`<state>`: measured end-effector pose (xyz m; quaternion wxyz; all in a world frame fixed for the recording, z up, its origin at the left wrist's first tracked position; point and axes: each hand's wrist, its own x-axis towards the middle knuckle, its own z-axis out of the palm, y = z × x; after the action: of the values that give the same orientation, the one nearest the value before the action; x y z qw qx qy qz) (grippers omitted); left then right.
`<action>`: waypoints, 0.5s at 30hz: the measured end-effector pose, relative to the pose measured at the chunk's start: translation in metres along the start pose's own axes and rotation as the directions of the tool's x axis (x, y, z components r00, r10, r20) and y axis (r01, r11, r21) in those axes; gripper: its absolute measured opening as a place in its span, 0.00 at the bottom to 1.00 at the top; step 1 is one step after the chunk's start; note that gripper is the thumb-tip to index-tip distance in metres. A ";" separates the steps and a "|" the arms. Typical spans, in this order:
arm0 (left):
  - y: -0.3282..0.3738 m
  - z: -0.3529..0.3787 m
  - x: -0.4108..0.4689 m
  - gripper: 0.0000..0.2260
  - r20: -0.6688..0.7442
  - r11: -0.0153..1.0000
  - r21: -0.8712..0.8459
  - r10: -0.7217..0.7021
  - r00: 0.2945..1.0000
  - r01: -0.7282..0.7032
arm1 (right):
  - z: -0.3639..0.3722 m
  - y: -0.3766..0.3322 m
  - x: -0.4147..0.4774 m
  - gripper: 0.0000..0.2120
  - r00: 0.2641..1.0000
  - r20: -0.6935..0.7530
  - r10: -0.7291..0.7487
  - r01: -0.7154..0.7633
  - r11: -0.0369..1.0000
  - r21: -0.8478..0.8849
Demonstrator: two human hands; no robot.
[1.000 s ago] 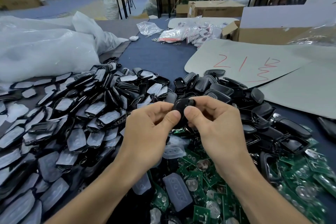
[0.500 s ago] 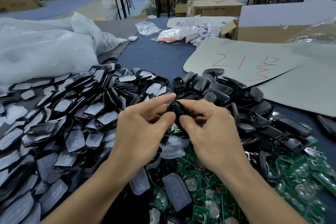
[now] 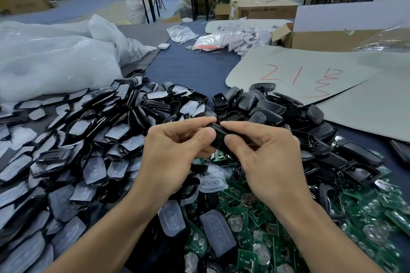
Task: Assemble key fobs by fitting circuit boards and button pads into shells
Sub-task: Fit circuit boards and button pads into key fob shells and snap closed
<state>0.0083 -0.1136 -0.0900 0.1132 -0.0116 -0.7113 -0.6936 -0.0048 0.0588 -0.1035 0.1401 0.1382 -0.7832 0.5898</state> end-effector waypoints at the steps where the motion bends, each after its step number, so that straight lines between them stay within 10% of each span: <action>1: 0.000 0.000 0.000 0.10 -0.012 1.000 0.000 0.003 1.000 -0.003 | 0.000 0.000 0.000 0.12 1.000 0.002 -0.002 0.002 1.000 -0.009; 10: -0.001 -0.002 0.002 0.10 -0.119 0.998 0.037 -0.037 0.992 0.041 | 0.003 -0.002 -0.005 0.23 0.990 0.134 -0.035 0.055 0.988 -0.147; 15: -0.001 -0.005 0.002 0.20 0.117 0.987 -0.113 -0.101 0.988 0.115 | 0.001 0.005 0.004 0.21 0.988 0.135 0.081 -0.103 0.980 0.168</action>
<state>0.0069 -0.1190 -0.0905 0.0347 -0.0184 -0.6734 -0.7383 -0.0101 0.0593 -0.1063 0.0498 0.1507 -0.7415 0.6519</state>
